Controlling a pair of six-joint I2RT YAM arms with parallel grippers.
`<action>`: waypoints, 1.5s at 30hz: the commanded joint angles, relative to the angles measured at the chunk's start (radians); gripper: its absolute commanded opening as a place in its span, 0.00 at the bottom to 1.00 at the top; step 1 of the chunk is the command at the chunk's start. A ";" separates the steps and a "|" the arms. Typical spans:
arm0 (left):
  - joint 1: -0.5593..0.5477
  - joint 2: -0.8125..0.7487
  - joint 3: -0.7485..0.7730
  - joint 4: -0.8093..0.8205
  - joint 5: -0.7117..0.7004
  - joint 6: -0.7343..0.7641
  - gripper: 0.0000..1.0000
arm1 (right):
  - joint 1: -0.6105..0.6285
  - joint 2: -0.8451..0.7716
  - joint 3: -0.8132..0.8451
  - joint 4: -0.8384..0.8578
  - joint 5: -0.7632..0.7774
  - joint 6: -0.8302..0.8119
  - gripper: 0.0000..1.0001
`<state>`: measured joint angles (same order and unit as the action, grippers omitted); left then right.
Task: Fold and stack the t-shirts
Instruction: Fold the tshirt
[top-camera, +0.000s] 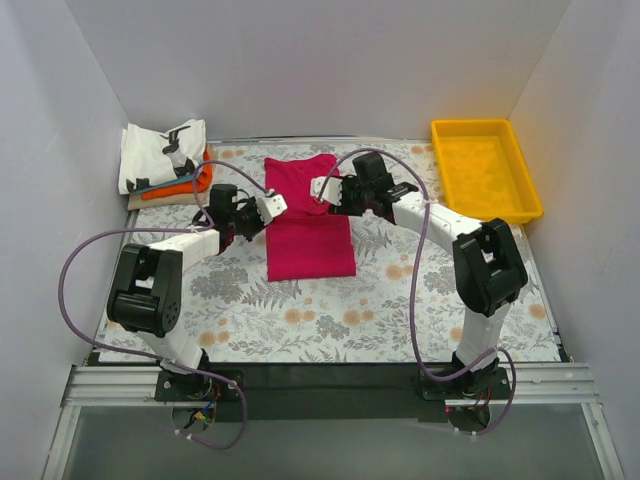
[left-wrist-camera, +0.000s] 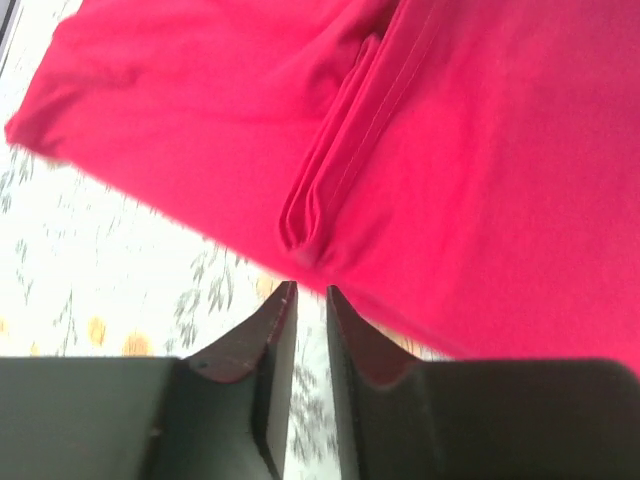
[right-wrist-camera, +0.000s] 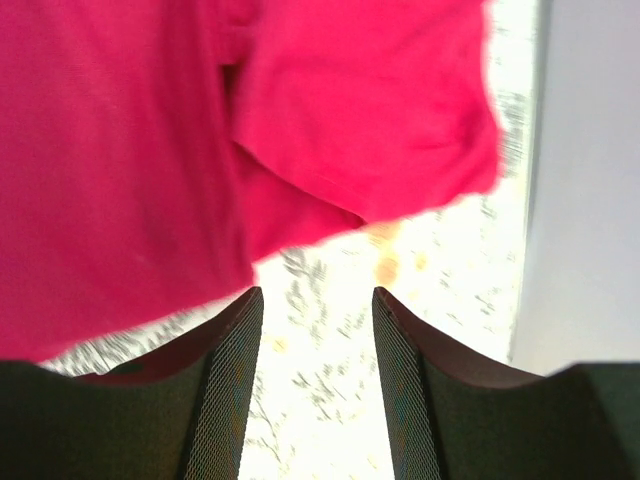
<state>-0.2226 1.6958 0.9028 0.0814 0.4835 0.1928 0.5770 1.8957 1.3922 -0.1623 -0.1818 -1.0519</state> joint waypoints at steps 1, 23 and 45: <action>0.019 -0.108 -0.033 -0.049 0.016 -0.045 0.20 | -0.037 -0.118 0.025 -0.005 -0.008 0.067 0.47; 0.028 0.218 0.295 -0.215 0.141 -0.224 0.31 | -0.138 -0.261 -0.108 -0.221 -0.188 0.438 0.49; 0.109 0.186 0.311 -0.333 0.155 -0.200 0.05 | -0.151 -0.242 -0.122 -0.243 -0.235 0.414 0.50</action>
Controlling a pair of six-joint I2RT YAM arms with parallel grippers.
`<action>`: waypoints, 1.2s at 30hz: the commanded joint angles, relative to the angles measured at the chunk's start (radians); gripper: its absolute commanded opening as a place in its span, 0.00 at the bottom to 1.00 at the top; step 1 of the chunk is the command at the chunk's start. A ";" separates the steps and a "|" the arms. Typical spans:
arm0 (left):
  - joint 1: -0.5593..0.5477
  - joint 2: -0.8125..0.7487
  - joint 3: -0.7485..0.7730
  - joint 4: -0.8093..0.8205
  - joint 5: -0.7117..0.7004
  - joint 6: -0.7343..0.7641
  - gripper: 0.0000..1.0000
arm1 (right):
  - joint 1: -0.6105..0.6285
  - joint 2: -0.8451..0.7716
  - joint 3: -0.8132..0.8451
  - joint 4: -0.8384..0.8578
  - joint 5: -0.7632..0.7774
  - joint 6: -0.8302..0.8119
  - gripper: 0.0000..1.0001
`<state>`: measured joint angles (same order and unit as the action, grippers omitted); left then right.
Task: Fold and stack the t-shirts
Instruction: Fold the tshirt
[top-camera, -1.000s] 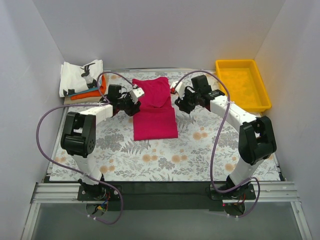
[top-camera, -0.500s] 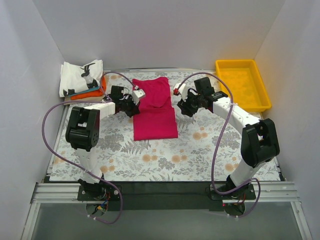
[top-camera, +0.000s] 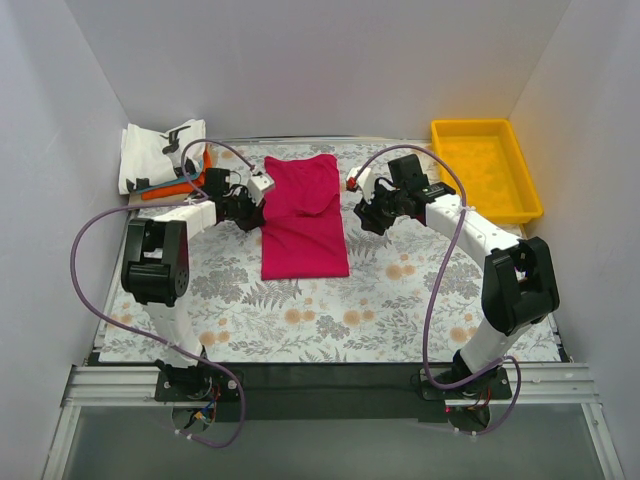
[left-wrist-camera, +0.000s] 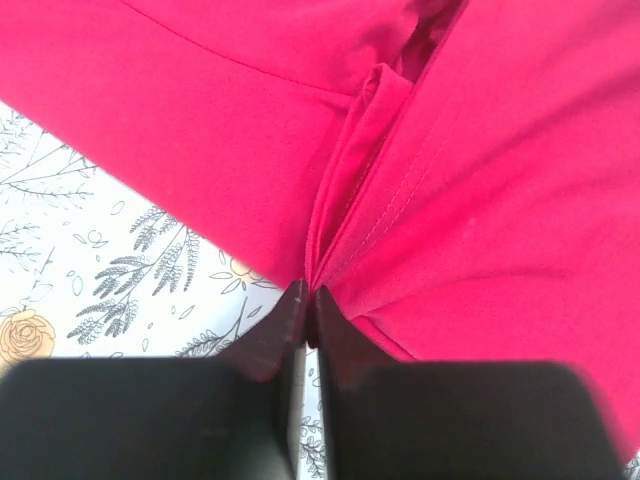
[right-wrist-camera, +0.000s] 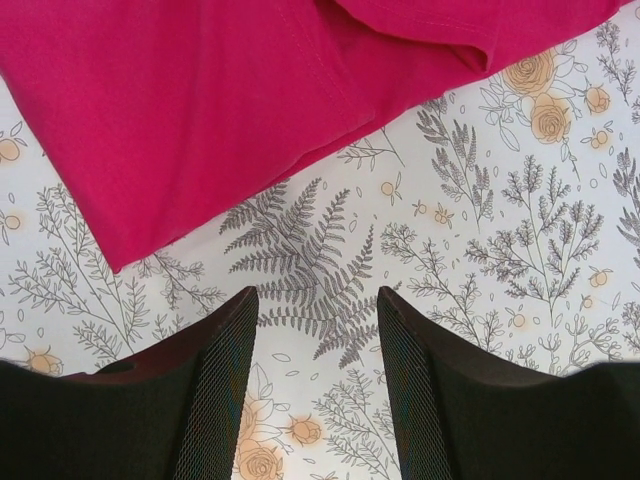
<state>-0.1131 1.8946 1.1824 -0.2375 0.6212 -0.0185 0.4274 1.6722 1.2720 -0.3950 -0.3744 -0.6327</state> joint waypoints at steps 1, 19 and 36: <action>-0.003 0.016 0.055 -0.014 0.012 -0.006 0.12 | 0.001 -0.014 -0.002 -0.015 -0.046 -0.007 0.50; -0.016 -0.522 -0.461 0.004 0.175 0.226 0.44 | 0.287 -0.092 -0.307 0.123 0.091 -0.245 0.43; -0.115 -0.531 -0.661 0.175 0.071 0.360 0.45 | 0.352 0.047 -0.341 0.265 0.184 -0.318 0.31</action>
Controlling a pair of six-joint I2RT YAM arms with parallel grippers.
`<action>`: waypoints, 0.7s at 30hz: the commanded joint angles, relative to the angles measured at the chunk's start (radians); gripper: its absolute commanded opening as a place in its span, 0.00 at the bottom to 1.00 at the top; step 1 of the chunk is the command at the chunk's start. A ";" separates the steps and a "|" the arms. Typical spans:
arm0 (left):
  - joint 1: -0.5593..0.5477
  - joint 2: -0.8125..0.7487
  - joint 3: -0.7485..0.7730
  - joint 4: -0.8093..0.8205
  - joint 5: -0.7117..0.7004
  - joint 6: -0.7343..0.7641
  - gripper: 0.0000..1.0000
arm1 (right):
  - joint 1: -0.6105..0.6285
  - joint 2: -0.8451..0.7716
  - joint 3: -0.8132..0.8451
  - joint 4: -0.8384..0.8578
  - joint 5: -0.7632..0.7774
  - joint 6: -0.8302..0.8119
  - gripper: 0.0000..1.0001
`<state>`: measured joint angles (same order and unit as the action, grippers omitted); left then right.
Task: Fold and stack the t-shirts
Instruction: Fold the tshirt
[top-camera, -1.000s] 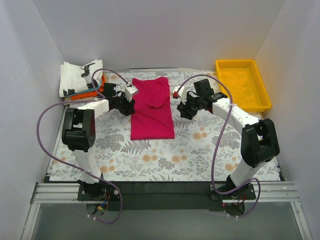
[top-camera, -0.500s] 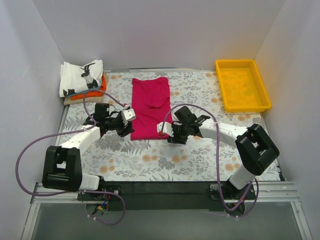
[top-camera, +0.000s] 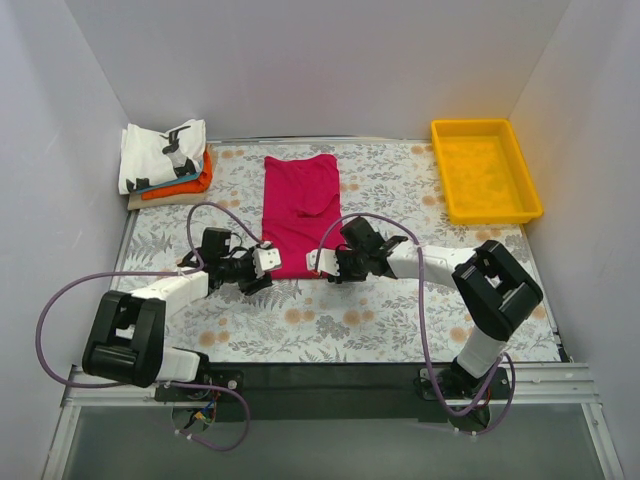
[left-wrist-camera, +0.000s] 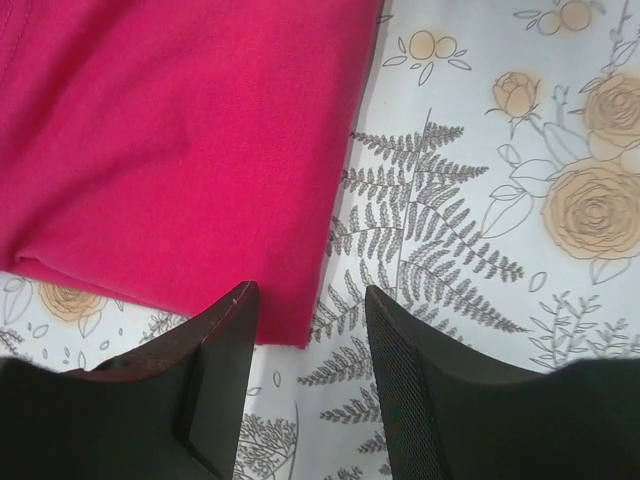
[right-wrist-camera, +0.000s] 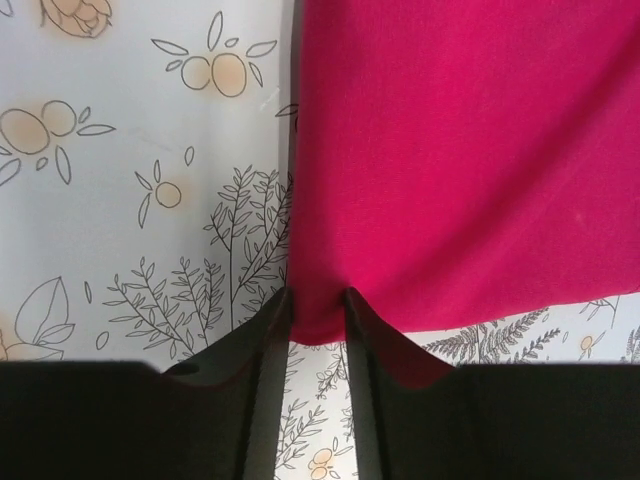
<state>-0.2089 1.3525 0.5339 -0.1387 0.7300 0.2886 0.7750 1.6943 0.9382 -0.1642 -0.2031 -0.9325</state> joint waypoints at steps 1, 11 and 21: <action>-0.026 0.017 -0.018 0.097 -0.059 0.063 0.44 | 0.004 0.028 -0.006 0.035 0.013 -0.017 0.29; -0.055 0.067 -0.043 0.077 -0.182 0.101 0.10 | 0.004 -0.018 -0.015 -0.021 -0.013 0.003 0.01; -0.121 -0.280 -0.028 -0.312 -0.026 0.116 0.00 | 0.041 -0.252 -0.039 -0.224 -0.142 0.155 0.01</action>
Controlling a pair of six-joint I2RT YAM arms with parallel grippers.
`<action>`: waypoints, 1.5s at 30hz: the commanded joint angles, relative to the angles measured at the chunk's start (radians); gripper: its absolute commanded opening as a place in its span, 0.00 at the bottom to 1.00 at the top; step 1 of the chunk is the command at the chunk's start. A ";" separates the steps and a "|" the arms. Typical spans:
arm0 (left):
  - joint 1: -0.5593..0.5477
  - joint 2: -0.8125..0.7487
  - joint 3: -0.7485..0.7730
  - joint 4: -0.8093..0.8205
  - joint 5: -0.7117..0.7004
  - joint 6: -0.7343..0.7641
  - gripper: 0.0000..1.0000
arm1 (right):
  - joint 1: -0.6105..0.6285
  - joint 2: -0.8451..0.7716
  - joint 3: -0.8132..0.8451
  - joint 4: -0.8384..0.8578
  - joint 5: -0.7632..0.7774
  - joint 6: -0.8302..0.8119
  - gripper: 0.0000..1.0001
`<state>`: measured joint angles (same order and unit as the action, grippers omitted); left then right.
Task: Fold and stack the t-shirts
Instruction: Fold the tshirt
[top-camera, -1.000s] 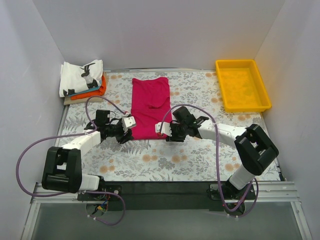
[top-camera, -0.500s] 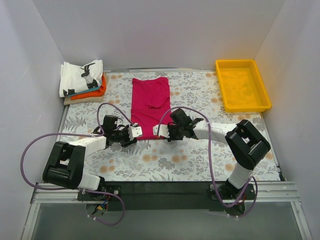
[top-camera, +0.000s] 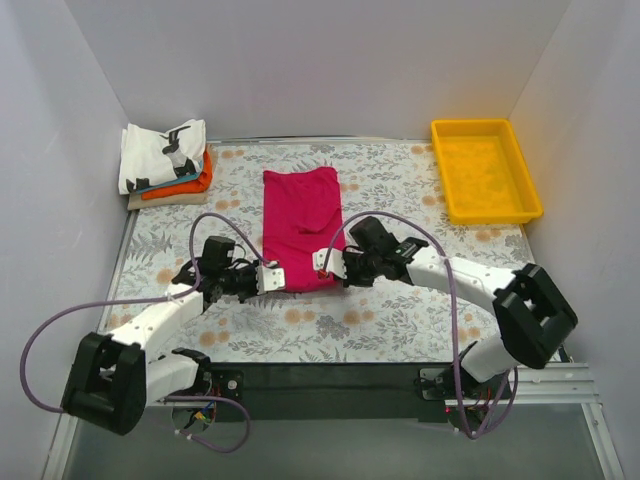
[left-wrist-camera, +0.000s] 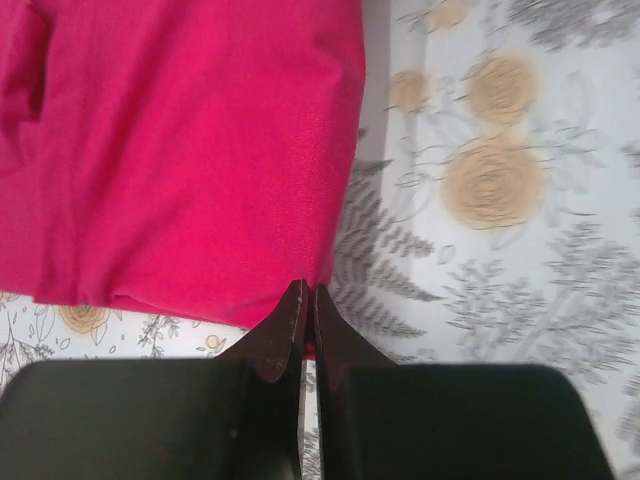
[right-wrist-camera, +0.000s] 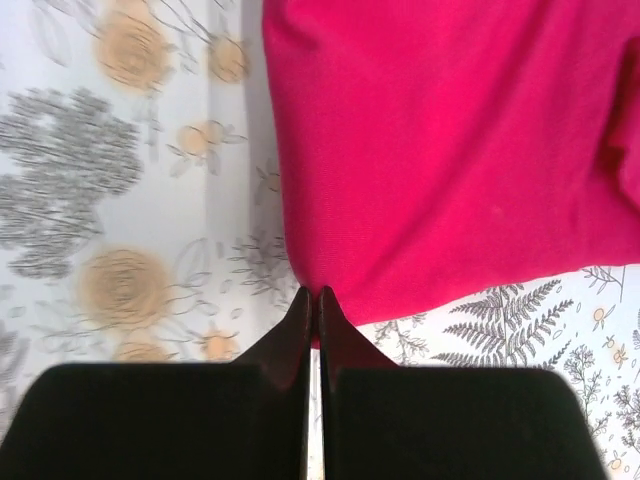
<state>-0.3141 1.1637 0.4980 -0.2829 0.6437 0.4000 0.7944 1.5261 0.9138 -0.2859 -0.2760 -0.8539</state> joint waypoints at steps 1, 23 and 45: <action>-0.014 -0.117 0.013 -0.226 0.079 -0.006 0.00 | 0.026 -0.128 -0.019 -0.119 -0.086 0.084 0.01; 0.007 -0.268 0.310 -0.277 0.043 -0.277 0.00 | -0.050 -0.224 0.281 -0.335 -0.101 0.026 0.01; 0.175 0.263 0.484 0.100 0.074 -0.299 0.00 | -0.282 0.244 0.620 -0.291 -0.198 -0.132 0.01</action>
<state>-0.1566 1.3926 0.9325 -0.2577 0.7273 0.1036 0.5285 1.7447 1.4742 -0.5968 -0.4503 -0.9543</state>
